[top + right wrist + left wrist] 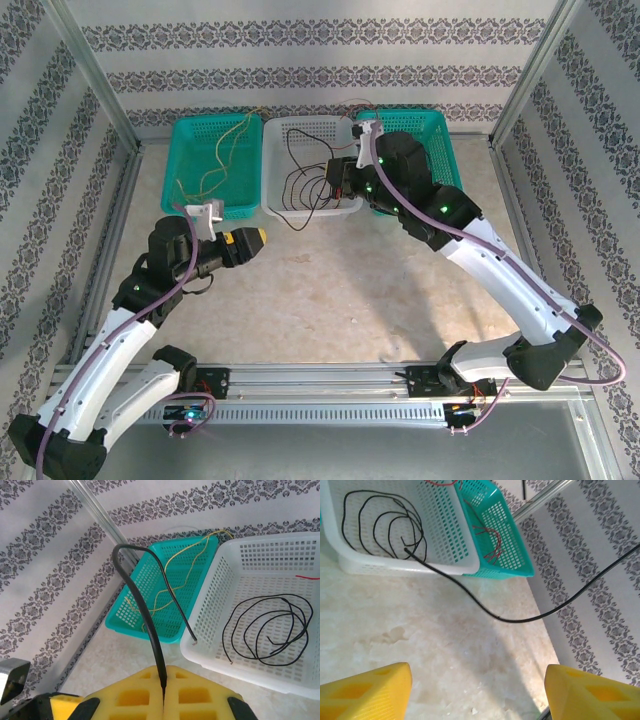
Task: Untangle the cables
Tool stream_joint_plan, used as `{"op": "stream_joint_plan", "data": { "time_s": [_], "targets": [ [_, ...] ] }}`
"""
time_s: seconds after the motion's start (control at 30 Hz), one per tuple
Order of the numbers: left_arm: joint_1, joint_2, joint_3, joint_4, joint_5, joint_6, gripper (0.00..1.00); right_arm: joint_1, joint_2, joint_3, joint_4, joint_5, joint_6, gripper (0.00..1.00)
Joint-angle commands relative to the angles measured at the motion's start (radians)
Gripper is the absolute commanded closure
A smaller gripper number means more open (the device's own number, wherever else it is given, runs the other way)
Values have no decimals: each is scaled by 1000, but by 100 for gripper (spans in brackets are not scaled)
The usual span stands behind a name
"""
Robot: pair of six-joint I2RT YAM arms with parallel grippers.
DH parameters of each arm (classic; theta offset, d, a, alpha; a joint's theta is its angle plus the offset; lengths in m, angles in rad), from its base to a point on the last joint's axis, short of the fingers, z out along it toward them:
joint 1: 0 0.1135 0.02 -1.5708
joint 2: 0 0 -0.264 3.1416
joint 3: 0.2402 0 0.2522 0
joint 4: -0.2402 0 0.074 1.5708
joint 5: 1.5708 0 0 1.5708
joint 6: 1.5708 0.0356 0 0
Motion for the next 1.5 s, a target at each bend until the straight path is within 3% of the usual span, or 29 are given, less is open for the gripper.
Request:
{"op": "stream_joint_plan", "data": {
  "time_s": [0.0, 0.43, 0.6, 0.83, 0.9, 1.0, 1.13, 1.27, 1.47],
  "targets": [
    [13, -14, 0, -34, -21, 49, 29, -24, 19, 54, -20, -1, 2, 100],
    [14, -5, -13, 26, -111, 32, 28, -148, 136, 202, -68, -94, 8, 100],
    [14, 10, -16, 40, -122, 26, 28, -198, 285, 368, -113, -136, -10, 100],
    [15, 6, -3, 5, -156, 57, 28, -232, 568, 731, -261, -128, -62, 100],
    [16, 5, 3, -6, -166, 65, 28, -236, 644, 830, -314, -127, -72, 92],
    [16, -1, 6, -6, -170, 77, 27, -234, 722, 924, -377, -120, -83, 68],
    [18, -11, 34, -39, -187, 104, 26, -233, 710, 883, -374, -98, -83, 52],
    [19, -44, 45, -60, -224, 117, 23, -226, 601, 730, -318, -64, -82, 48],
    [19, -96, 93, -163, -365, 165, 18, -207, 271, 266, -151, 6, -77, 44]
  ]
}}
